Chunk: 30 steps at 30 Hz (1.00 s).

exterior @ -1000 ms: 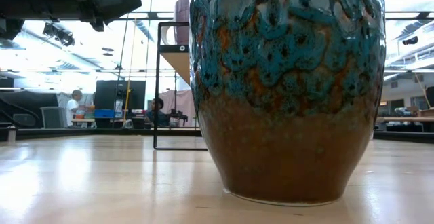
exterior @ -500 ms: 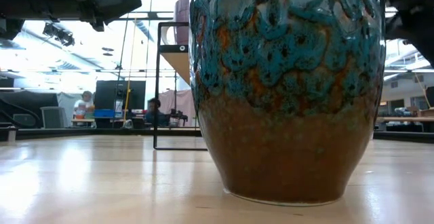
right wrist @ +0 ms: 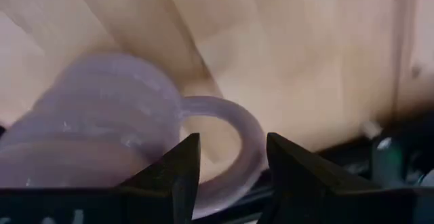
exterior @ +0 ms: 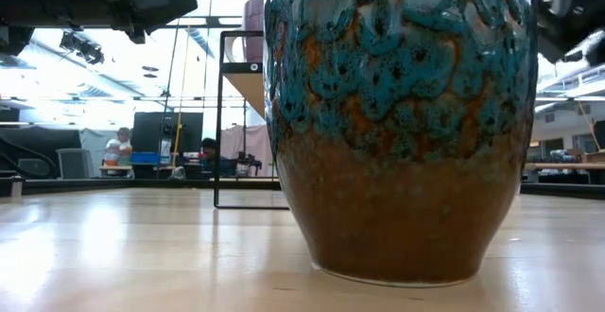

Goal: Place coffee mugs
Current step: Put the purple mug on the shelf

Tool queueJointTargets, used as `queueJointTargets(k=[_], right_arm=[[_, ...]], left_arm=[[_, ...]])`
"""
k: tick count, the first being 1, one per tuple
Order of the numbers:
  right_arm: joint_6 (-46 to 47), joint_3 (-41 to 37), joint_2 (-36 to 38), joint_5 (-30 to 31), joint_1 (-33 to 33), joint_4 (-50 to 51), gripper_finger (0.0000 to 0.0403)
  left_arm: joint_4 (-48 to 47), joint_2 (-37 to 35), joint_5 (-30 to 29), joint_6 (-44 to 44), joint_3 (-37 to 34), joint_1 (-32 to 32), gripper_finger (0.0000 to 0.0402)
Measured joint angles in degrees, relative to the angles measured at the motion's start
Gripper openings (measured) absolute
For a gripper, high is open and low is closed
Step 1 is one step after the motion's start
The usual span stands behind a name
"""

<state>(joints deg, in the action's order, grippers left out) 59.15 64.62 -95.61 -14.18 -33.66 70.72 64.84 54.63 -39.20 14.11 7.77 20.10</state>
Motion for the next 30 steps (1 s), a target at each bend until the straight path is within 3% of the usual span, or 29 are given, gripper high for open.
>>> queueJointTargets(k=[11,16,21,30], right_arm=[[8.7,-0.7,0.0,-10.1,-2.3,2.4,0.0176],[7.4,0.7,0.0,-12.4,-2.3,6.5,0.0176],[4.8,6.2,1.4,-5.5,-2.4,15.6,0.0176],[-0.9,15.5,3.0,3.4,-10.9,9.9,0.0176]], left_arm=[[0.0,0.0,0.0,0.0,0.0,0.0,0.0142],[0.0,0.0,0.0,0.0,0.0,0.0,0.0142],[0.0,0.0,0.0,0.0,0.0,0.0,0.0142],[0.0,0.0,0.0,0.0,0.0,0.0,0.0142]])
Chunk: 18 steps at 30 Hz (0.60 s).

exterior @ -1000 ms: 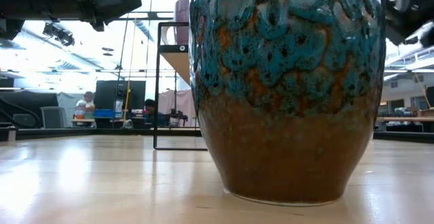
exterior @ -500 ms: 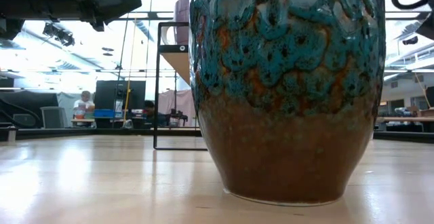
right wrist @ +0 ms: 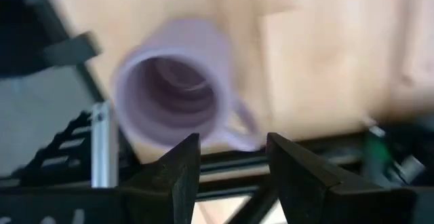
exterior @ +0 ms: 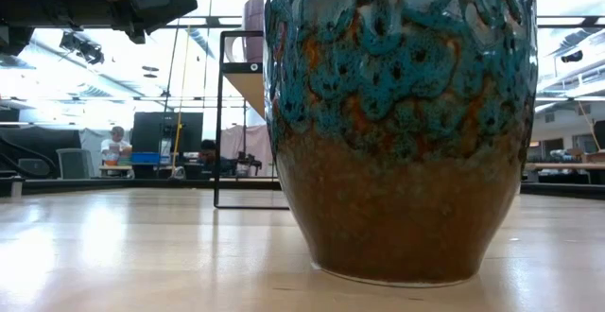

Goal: Place coffee mugs
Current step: Put the purple mug on the shelf

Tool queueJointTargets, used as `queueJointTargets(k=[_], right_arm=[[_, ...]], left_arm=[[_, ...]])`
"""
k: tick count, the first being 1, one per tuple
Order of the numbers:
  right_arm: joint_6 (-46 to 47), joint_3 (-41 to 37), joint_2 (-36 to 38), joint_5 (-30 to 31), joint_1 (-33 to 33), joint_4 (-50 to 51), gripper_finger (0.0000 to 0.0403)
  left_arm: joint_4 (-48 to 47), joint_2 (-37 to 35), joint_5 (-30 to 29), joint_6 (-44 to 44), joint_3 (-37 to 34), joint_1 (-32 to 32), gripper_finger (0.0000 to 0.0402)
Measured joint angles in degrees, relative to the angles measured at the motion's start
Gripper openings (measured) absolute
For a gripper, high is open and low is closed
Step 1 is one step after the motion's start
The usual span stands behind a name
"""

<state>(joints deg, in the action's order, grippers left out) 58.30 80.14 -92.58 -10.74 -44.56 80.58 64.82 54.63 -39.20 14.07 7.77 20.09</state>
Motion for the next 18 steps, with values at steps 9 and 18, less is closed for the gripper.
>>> queueJointTargets(k=[9,18], right_arm=[[-6.1,-0.9,-0.1,0.3,-12.4,-7.0,0.0163],[-12.6,-3.8,-2.0,6.3,-14.8,-12.9,0.0151]], left_arm=[[0.0,0.0,0.0,-1.2,0.0,0.0,0.0142],[-0.1,0.0,0.0,-1.2,0.0,0.0,0.0142]])
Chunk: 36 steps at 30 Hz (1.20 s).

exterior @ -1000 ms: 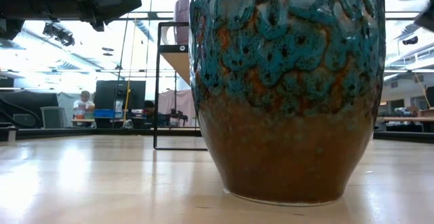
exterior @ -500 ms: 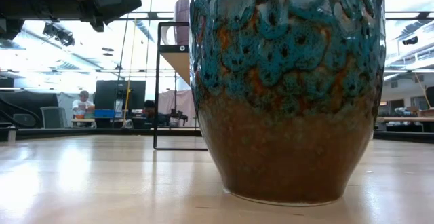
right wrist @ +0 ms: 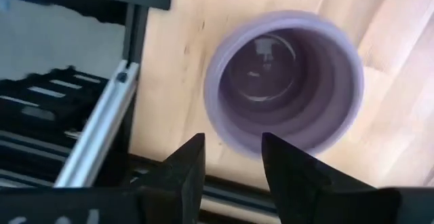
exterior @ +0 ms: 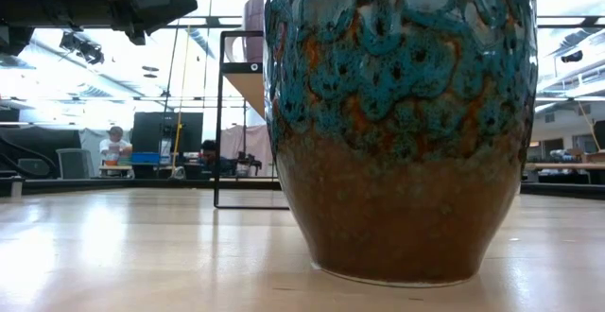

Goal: Place coffee mugs
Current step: Put the purple mug on the shelf

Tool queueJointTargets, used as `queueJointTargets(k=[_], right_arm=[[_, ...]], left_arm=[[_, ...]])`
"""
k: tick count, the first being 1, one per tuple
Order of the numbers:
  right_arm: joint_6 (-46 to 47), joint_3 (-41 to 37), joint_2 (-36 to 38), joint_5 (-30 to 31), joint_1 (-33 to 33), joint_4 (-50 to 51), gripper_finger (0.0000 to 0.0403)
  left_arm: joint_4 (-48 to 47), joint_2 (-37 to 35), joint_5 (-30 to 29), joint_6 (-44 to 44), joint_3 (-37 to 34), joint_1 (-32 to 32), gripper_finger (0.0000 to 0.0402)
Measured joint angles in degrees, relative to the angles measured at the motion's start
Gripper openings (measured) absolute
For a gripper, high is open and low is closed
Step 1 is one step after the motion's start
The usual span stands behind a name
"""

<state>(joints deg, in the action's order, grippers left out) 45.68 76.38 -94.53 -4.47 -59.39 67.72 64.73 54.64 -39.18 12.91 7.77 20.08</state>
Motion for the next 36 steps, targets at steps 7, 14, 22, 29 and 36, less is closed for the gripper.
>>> queueJointTargets(k=[7,14,22,29,36], right_arm=[[-7.2,0.0,-4.3,-0.8,0.0,-0.2,0.0134],[-6.6,0.0,-5.2,0.7,0.0,-0.8,0.0122],[-9.7,-2.0,-8.2,0.5,0.0,-5.2,0.0099],[-8.7,-3.5,-9.1,-0.1,2.3,-8.1,0.0065],[-4.2,-3.5,-8.9,-2.7,9.0,-7.7,0.0033]], left_arm=[[-0.1,0.0,0.0,-0.2,0.0,0.0,0.0142],[-0.1,0.0,0.0,-0.3,0.0,0.0,0.0142],[0.0,0.0,0.0,-0.3,0.0,0.0,0.0142],[0.0,0.0,0.0,-0.3,0.0,0.0,0.0142],[0.0,0.0,0.0,-0.3,0.0,0.0,0.0142]])
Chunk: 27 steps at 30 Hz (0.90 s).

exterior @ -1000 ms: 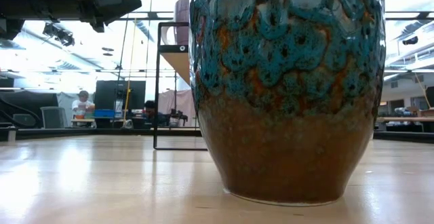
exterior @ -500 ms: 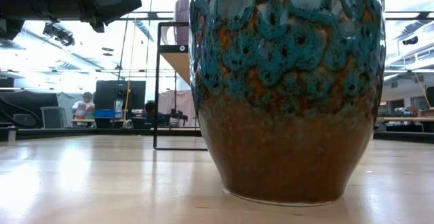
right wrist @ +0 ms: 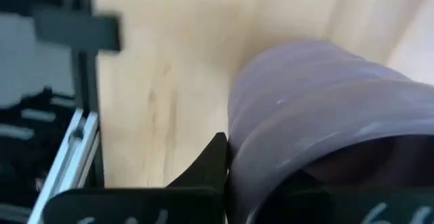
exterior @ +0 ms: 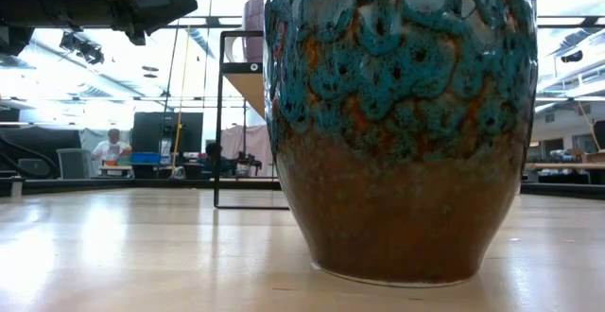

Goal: Place coffee mugs
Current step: Put the purple mug on the shelf

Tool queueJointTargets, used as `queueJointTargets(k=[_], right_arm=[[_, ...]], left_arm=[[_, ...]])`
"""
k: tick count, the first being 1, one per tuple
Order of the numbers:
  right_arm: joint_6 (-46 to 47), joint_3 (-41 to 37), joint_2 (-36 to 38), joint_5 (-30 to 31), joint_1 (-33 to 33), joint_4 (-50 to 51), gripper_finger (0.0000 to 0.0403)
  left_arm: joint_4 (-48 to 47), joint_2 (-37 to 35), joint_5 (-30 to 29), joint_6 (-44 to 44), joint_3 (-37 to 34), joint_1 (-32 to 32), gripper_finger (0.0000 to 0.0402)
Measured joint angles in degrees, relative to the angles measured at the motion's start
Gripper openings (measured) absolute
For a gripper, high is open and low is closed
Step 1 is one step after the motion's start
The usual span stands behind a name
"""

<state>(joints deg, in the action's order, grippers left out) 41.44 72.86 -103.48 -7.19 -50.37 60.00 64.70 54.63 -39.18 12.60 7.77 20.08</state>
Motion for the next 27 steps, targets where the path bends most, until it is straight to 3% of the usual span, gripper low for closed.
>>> queueJointTargets(k=[5,10,15,27], right_arm=[[3.7,-0.2,1.2,-0.6,6.8,6.5,0.0033],[-1.3,0.0,5.7,-0.4,12.9,13.2,0.0034],[-6.7,0.0,10.7,6.8,19.6,21.1,0.0034],[-26.3,0.5,18.0,18.1,35.9,24.3,0.0034]], left_arm=[[0.0,0.0,0.0,0.0,0.0,0.0,0.0142],[0.0,0.0,0.0,0.0,0.0,0.0,0.0142],[0.0,0.0,0.0,0.0,0.0,0.0,0.0142],[-0.1,0.0,0.0,0.1,0.0,0.0,0.0142]])
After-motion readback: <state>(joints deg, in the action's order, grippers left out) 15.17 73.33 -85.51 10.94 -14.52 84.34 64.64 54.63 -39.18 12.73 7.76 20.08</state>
